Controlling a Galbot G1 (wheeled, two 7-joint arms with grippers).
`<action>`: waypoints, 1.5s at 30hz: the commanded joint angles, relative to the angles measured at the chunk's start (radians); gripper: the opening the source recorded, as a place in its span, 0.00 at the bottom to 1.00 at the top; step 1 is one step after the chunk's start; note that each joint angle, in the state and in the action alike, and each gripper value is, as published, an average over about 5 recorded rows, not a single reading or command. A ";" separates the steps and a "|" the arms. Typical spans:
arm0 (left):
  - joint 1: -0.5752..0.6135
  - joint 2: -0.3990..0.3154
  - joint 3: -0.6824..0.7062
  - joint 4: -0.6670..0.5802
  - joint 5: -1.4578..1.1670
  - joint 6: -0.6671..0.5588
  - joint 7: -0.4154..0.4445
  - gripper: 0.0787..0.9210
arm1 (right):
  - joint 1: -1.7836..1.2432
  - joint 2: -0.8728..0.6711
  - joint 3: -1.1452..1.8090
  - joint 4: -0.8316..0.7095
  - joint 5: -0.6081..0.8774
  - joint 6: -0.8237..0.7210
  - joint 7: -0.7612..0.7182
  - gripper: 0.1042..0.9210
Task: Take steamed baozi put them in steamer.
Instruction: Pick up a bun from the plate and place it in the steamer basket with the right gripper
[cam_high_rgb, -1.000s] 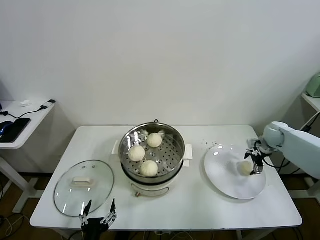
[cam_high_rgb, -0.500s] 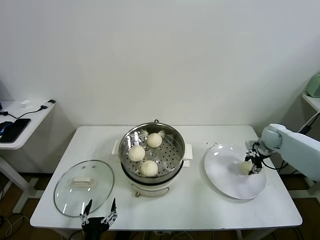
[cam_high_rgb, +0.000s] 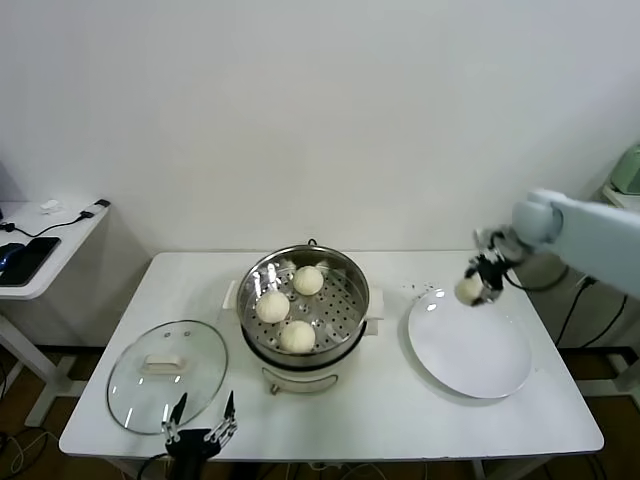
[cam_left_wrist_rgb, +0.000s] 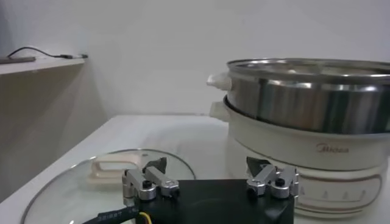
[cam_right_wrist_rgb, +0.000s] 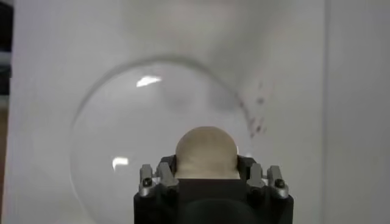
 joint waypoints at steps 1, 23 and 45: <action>-0.010 0.005 0.013 0.000 0.000 0.003 0.003 0.88 | 0.537 0.226 -0.291 0.297 0.522 -0.120 0.031 0.67; -0.030 0.003 0.017 0.013 -0.007 0.000 0.005 0.88 | 0.052 0.535 -0.116 0.138 0.448 -0.295 0.265 0.67; -0.031 0.006 0.012 0.007 -0.009 0.003 0.006 0.88 | -0.012 0.496 -0.060 0.090 0.387 -0.259 0.260 0.83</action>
